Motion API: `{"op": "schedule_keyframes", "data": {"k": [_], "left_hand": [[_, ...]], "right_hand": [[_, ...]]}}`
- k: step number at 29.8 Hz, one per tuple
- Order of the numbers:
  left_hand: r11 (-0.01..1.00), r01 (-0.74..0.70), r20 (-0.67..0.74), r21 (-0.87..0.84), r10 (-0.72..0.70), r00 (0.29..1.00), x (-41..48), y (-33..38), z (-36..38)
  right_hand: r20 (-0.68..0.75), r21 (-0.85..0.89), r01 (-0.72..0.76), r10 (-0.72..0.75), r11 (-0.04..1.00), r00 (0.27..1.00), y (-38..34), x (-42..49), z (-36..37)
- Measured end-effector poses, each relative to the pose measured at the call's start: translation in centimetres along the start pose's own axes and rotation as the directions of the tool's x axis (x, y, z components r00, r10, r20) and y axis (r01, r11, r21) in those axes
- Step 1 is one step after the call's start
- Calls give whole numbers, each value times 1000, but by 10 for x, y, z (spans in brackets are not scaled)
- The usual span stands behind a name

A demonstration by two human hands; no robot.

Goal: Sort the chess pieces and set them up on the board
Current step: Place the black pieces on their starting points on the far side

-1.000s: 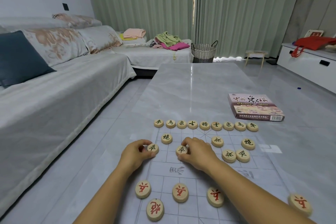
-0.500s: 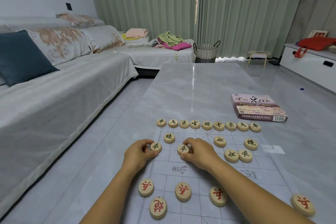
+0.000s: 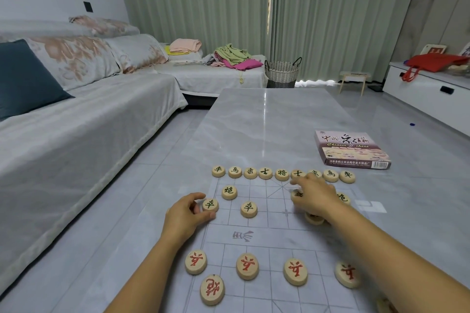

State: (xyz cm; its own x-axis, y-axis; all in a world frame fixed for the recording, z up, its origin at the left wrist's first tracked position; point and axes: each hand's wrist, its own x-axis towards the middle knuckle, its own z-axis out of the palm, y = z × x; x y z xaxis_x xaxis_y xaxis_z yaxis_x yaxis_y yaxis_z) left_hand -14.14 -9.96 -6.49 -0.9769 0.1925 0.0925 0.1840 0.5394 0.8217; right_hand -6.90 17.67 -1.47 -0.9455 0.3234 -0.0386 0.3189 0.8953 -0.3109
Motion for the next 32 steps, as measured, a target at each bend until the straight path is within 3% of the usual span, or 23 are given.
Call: {"op": "schedule_keyframes", "data": {"k": [3, 9, 14, 19, 26, 32], "left_hand": [[1000, -1, -8, 3, 1, 1000, -1, 0, 0], [1000, -16, -11, 15, 16, 1000, -2, 1, 1], [999, -28, -11, 29, 29, 1000, -3, 1, 0], [998, -38, -14, 60, 39, 999, -3, 1, 0], [995, -49, -23, 88, 52, 998, -3, 3, 0], [993, -55, -29, 106, 58, 998, -2, 3, 1]], "right_hand": [[64, -52, 32, -29, 998, 998, 9, -1, -2], [25, -58, 49, -47, 997, 999, -7, -9, 0], [8, -233, 92, -92, 968, 996, -11, -20, 8], [77, -147, 148, -138, 978, 987, -2, -21, 5], [-46, -115, 138, -144, 984, 989, -3, -25, 14], [-53, -107, 119, -125, 987, 991, -4, -27, 14]]}}
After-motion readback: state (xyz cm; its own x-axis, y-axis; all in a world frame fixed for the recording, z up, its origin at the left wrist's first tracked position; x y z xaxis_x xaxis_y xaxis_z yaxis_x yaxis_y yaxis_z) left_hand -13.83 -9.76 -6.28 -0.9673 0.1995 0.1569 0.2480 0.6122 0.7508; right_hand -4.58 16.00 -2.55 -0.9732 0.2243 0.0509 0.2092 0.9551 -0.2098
